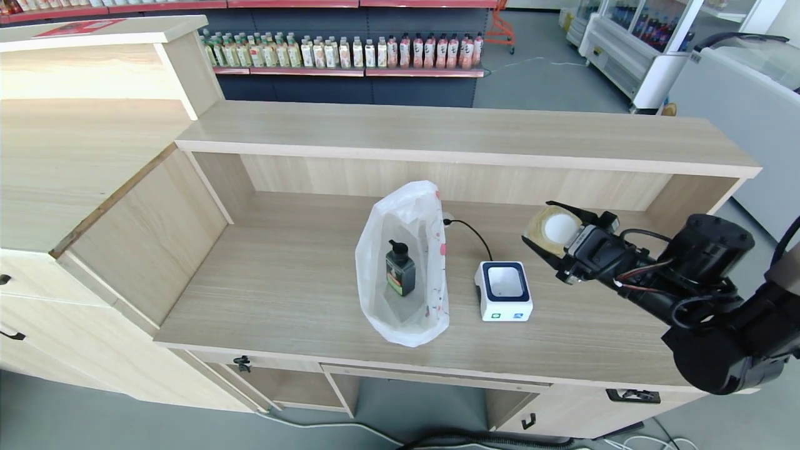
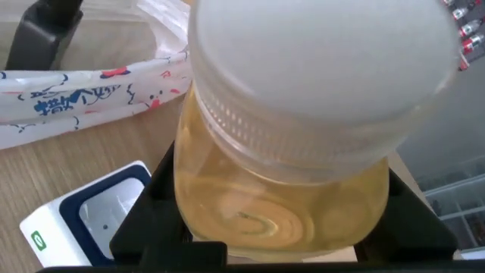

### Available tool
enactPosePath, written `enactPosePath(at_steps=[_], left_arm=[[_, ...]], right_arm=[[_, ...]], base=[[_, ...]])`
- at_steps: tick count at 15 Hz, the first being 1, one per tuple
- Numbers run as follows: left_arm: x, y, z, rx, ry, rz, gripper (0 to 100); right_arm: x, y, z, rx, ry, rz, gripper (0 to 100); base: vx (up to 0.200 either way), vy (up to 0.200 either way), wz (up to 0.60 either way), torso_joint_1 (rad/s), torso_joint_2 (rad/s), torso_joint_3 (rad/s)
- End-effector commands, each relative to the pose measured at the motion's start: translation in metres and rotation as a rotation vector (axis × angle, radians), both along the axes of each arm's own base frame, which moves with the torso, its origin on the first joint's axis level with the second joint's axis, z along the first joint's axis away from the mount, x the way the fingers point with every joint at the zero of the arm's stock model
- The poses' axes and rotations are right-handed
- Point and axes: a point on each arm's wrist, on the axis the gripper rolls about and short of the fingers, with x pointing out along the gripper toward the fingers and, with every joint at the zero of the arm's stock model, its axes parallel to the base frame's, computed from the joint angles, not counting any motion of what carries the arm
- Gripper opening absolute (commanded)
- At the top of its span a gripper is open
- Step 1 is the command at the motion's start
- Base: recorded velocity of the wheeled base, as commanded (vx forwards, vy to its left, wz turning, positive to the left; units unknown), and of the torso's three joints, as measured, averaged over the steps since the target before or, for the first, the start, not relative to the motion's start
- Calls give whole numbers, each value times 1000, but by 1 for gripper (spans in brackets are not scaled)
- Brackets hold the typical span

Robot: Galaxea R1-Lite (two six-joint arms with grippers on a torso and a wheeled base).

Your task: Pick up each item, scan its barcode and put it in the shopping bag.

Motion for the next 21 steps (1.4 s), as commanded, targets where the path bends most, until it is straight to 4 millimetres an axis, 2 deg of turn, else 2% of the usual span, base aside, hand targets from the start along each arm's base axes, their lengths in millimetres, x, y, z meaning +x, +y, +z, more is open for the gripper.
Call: enactPosePath(at_steps=[1,10,12,16,21], left_arm=[[0,0,0,0,0,0,100],[0,0,0,0,0,0,100],[0,0,0,0,0,0,100],[0,0,0,0,0,0,100],[0,0,0,-1,0,0,100]], right_arm=[[7,1,-10,10,30,1,0],[23,2,-58,23,194,7,0],[27,5,-59,27,192,54,0],[51,10,-58,27,133,142,0],[68,12,-80,20,158,197,0]], base=[[0,0,0,0,0,0],[0,0,0,0,0,0],[0,0,0,0,0,0],[0,0,0,0,0,0],[0,0,0,0,0,0]])
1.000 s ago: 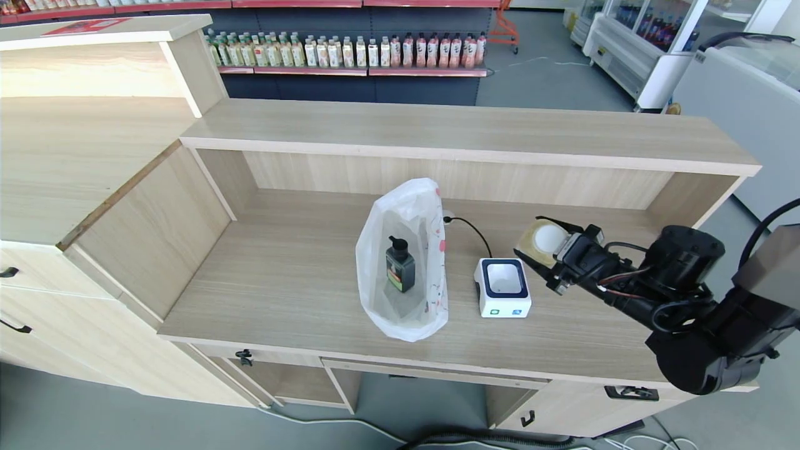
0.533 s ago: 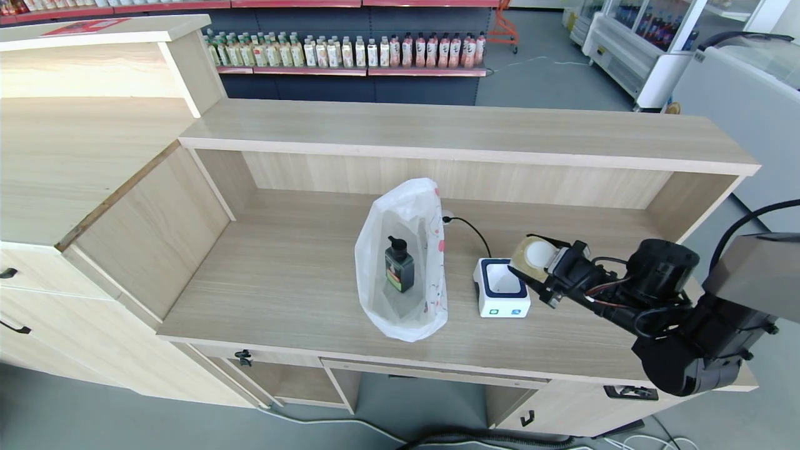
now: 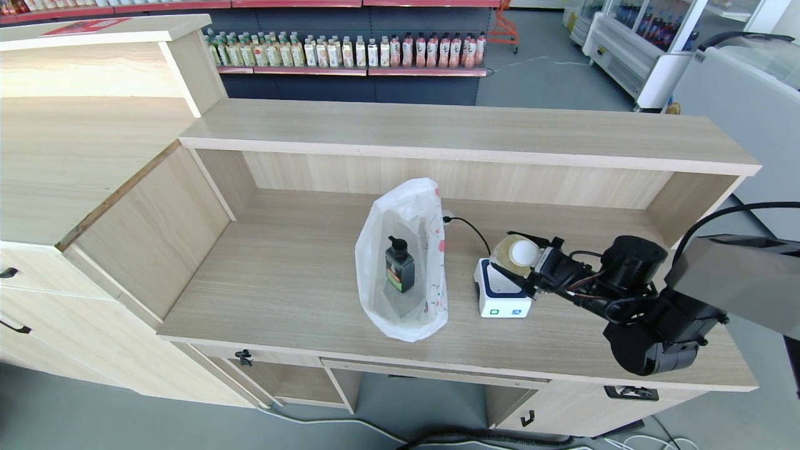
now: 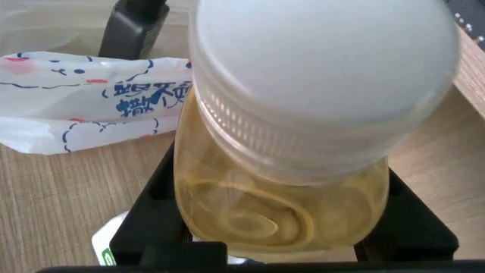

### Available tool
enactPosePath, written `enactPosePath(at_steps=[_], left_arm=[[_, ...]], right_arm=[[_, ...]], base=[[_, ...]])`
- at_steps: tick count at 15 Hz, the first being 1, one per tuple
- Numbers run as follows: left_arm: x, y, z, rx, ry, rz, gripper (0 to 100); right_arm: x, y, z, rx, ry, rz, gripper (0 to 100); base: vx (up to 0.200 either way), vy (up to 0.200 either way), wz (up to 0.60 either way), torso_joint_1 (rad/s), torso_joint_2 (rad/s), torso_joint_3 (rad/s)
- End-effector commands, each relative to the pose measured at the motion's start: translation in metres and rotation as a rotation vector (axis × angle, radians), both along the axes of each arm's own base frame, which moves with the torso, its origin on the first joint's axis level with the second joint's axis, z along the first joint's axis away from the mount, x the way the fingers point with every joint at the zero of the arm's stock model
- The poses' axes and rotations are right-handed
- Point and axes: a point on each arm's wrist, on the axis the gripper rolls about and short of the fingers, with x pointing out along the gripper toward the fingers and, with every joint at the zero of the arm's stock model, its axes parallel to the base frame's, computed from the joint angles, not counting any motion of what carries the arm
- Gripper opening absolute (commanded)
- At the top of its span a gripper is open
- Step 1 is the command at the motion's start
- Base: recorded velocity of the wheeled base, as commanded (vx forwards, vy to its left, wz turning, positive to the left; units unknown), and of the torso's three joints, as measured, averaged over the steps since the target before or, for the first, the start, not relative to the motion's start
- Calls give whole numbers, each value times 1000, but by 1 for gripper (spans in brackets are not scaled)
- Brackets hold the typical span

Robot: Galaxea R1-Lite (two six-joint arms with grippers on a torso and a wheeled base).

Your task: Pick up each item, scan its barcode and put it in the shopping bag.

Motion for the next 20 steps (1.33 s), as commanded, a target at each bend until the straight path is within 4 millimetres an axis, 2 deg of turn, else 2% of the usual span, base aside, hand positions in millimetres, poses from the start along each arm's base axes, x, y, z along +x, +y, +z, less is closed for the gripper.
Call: enactPosePath(at_steps=[1,4,11,13,15,17,18,19,20], left_arm=[[0,0,0,-1,0,0,100],[0,0,0,0,0,0,100],[0,0,0,0,0,0,100],[0,0,0,-1,0,0,100],[0,0,0,0,0,0,100],[0,0,0,-1,0,0,100],[0,0,0,-1,0,0,100],[0,0,0,0,0,0,100],[0,0,0,0,0,0,100]], right_arm=[[11,3,-13,-3,7,24,0],[20,5,-18,0,-6,38,0],[21,2,-19,3,-2,39,0],[19,1,0,68,15,46,0],[10,-2,47,231,58,73,0],[-9,-13,87,363,100,81,0],[-17,-15,94,399,131,87,0],[-33,-17,106,490,200,69,0],[-35,-17,106,509,214,58,0]], base=[[0,0,0,0,0,0],[0,0,0,0,0,0],[0,0,0,0,0,0],[0,0,0,0,0,0],[0,0,0,0,0,0],[0,0,0,0,0,0],[0,0,0,0,0,0],[0,0,0,0,0,0],[0,0,0,0,0,0]])
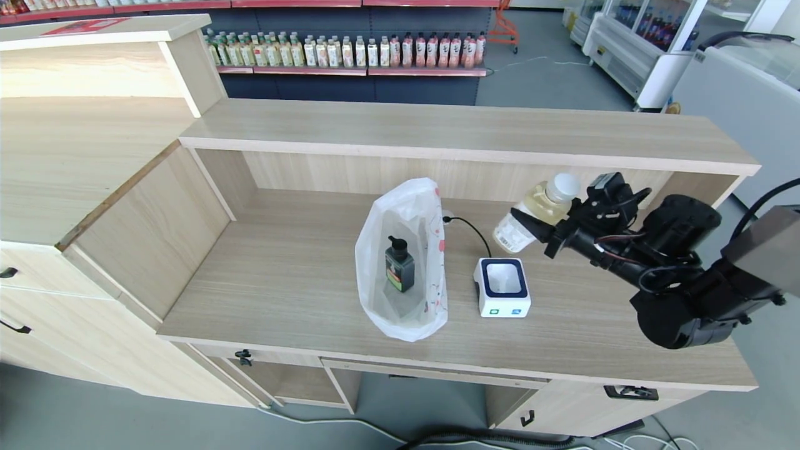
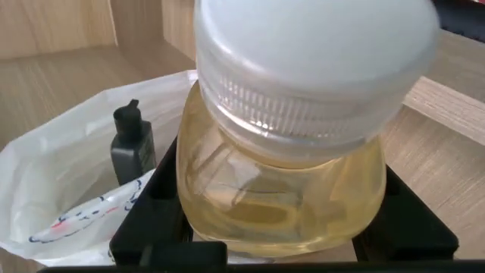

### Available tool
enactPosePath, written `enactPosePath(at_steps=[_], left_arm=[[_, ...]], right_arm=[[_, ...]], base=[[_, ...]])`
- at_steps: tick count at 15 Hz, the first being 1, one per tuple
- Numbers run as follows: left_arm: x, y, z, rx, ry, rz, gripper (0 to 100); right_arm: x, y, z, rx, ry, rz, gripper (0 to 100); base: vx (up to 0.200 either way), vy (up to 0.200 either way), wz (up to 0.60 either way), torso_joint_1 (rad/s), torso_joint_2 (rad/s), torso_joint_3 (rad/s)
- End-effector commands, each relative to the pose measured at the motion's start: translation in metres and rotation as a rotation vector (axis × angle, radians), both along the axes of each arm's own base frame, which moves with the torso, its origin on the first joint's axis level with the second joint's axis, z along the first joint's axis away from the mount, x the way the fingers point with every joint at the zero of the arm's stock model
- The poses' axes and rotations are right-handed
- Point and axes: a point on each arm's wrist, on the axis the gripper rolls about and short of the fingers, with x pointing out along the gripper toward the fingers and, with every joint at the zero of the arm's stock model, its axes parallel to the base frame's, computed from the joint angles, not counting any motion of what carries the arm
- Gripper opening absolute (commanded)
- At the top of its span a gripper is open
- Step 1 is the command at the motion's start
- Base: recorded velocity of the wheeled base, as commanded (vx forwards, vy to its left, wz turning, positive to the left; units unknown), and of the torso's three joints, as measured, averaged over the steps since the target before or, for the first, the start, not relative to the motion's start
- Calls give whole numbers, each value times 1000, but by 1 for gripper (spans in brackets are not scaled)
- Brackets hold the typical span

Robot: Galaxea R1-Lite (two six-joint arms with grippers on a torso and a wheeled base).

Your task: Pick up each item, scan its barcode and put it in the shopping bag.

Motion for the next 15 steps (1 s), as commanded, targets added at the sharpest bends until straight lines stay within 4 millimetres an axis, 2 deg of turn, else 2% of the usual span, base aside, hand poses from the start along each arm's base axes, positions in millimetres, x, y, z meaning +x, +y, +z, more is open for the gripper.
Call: enactPosePath(at_steps=[1,4,7,15], left_arm=[[0,0,0,0,0,0,100],[0,0,0,0,0,0,100],[0,0,0,0,0,0,100],[0,0,0,-1,0,0,100]], right_arm=[[-23,-4,23,57,-2,-45,0],[-22,-3,18,106,79,-89,0],[-26,8,17,141,209,-105,0],[-30,19,12,128,259,-78,0]], base=[[0,0,0,0,0,0],[0,0,0,0,0,0],[0,0,0,0,0,0],[0,0,0,0,0,0]])
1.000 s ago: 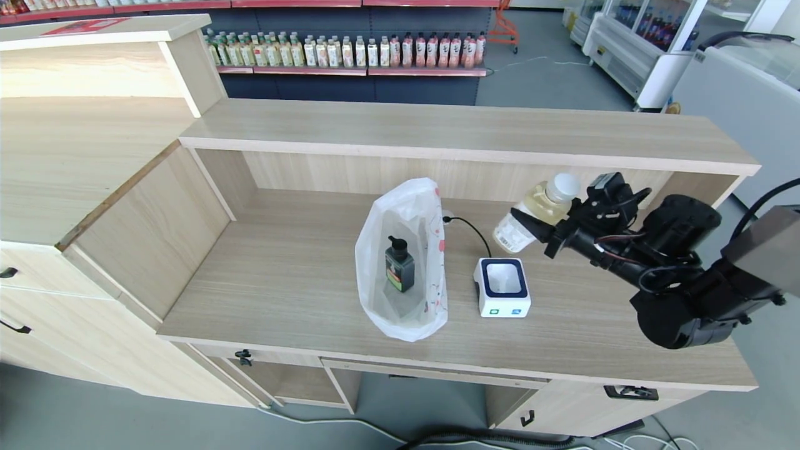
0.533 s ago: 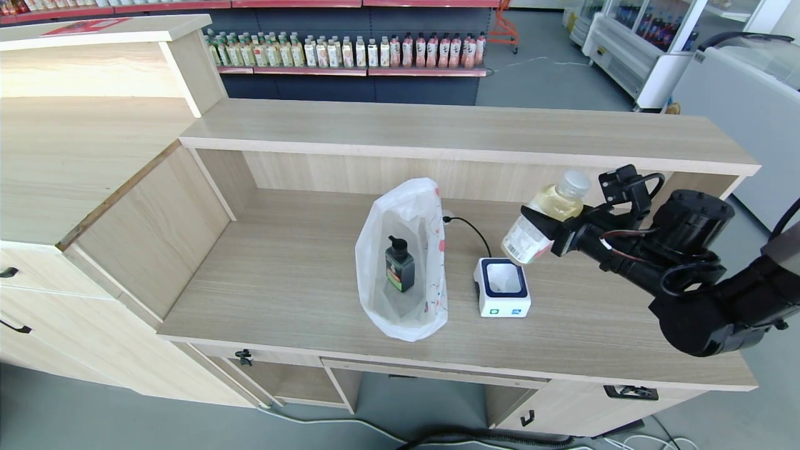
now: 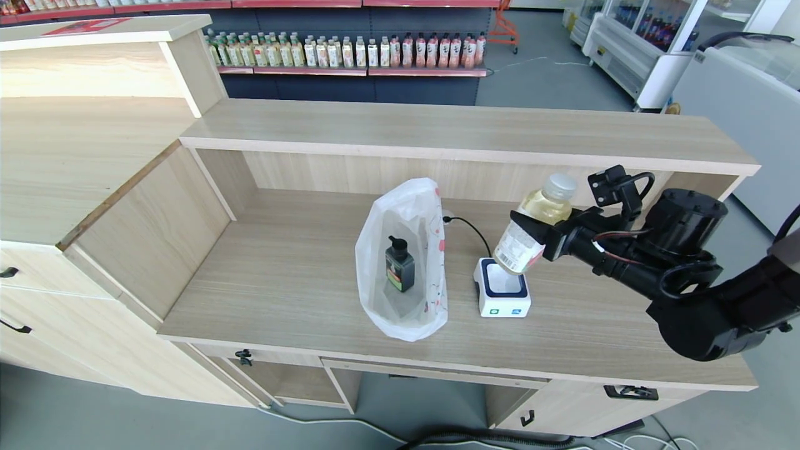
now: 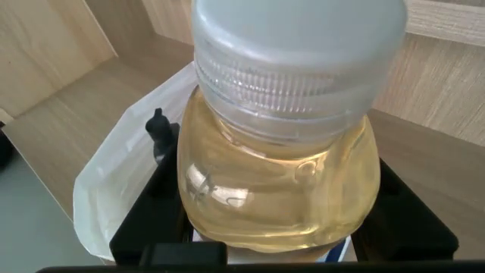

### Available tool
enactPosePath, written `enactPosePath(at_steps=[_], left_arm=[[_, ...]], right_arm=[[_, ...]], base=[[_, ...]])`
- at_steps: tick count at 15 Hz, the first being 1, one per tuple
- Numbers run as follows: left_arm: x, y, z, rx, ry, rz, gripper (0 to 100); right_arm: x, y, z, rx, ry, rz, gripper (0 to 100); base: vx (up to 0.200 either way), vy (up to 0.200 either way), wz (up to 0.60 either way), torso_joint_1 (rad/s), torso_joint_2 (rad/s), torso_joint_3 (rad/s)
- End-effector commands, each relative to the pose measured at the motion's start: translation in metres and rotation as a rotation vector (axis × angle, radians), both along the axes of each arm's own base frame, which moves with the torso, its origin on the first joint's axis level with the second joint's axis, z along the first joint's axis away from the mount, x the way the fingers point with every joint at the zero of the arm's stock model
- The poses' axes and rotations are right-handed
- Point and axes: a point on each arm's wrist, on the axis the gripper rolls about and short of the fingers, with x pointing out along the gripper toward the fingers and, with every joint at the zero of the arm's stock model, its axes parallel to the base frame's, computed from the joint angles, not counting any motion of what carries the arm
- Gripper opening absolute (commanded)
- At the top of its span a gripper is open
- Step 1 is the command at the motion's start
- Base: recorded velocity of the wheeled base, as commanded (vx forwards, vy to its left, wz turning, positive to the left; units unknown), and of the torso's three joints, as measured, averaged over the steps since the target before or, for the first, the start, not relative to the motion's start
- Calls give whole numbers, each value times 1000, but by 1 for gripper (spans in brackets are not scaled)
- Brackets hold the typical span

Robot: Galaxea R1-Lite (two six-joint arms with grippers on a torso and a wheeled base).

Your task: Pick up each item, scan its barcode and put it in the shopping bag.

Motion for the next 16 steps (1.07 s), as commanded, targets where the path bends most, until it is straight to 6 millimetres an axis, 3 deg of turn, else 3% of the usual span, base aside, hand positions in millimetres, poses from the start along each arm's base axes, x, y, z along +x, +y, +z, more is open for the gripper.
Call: enactPosePath(at_steps=[1,14,16], left_arm=[[0,0,0,-2,0,0,100],[0,0,0,2,0,0,100],[0,0,0,2,0,0,100]], right_arm=[[-1,3,0,-1,0,10,0],[5,16,11,23,19,45,0],[6,18,14,23,36,50,0]], base=[[0,0,0,0,0,0],[0,185,0,3,5,1],[0,0,0,0,0,0]])
